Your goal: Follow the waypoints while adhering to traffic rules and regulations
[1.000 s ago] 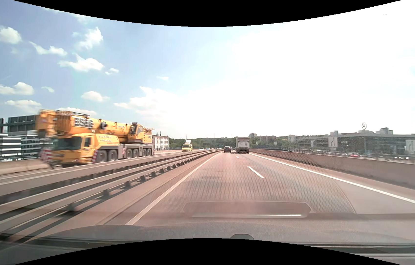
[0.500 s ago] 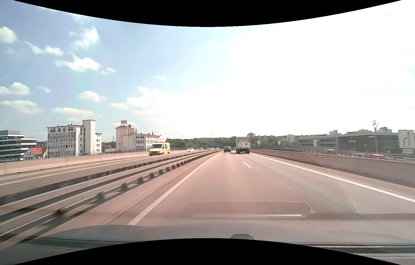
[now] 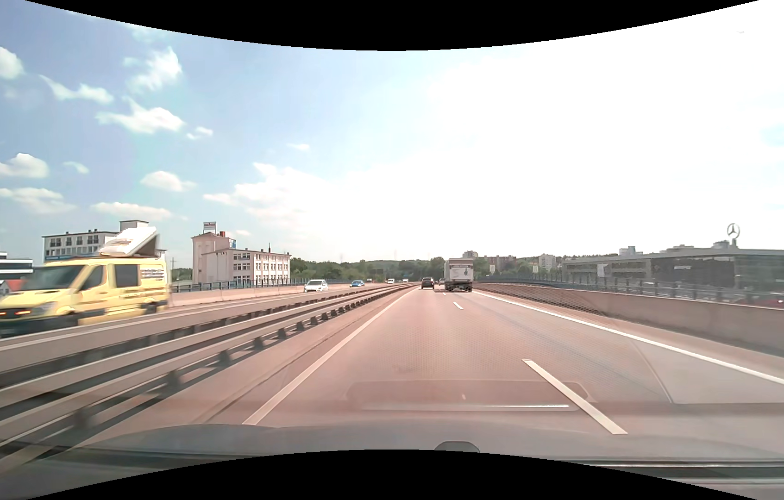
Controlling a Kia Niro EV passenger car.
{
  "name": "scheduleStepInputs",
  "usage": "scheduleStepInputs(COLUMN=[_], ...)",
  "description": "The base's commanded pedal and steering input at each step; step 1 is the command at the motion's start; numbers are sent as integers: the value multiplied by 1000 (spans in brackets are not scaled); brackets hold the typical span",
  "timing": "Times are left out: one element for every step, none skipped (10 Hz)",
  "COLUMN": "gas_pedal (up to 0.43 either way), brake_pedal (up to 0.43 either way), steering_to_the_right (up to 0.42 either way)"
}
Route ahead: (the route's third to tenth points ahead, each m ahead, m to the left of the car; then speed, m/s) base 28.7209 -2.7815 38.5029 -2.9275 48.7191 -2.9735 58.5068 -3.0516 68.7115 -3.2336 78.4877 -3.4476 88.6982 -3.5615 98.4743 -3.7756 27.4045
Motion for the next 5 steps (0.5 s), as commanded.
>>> scheduleStepInputs(gas_pedal=[118,118,118,118,118], brake_pedal=[0,0,0,0,0], steering_to_the_right=[2,2,1,1,1])
